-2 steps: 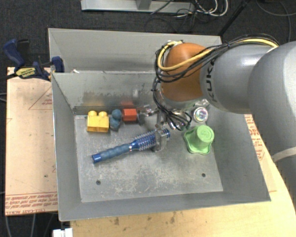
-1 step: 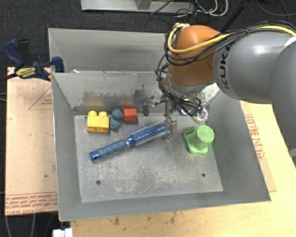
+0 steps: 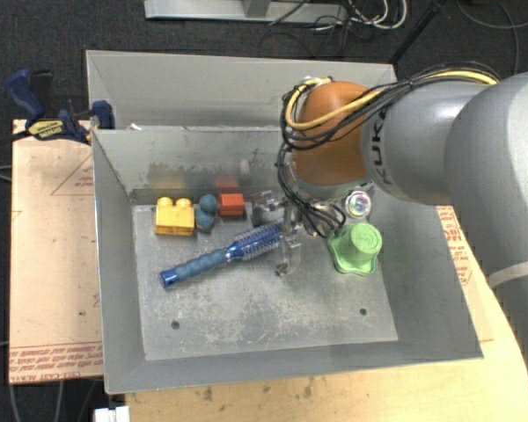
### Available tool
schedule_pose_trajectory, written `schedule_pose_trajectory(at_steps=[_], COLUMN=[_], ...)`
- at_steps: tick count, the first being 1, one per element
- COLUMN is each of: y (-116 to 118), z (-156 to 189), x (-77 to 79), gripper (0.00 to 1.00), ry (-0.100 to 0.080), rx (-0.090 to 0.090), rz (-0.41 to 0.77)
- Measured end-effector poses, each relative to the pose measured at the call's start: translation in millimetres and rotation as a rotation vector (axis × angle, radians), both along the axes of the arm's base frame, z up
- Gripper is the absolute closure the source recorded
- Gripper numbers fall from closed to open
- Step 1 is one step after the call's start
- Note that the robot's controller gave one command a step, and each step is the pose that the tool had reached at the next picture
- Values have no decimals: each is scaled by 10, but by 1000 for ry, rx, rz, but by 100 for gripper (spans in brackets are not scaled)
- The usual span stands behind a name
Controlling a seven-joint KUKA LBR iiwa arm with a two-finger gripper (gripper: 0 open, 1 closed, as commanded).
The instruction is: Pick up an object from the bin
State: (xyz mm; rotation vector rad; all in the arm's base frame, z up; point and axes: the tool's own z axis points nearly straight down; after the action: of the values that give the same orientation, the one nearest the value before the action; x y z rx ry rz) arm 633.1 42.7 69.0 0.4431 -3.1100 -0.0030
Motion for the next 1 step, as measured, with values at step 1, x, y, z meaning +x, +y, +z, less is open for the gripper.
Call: schedule_pose_trajectory(at_steps=[1], y=[-3], z=[5], x=[4], gripper=[100], ry=[-2], rx=[0], rz=[0])
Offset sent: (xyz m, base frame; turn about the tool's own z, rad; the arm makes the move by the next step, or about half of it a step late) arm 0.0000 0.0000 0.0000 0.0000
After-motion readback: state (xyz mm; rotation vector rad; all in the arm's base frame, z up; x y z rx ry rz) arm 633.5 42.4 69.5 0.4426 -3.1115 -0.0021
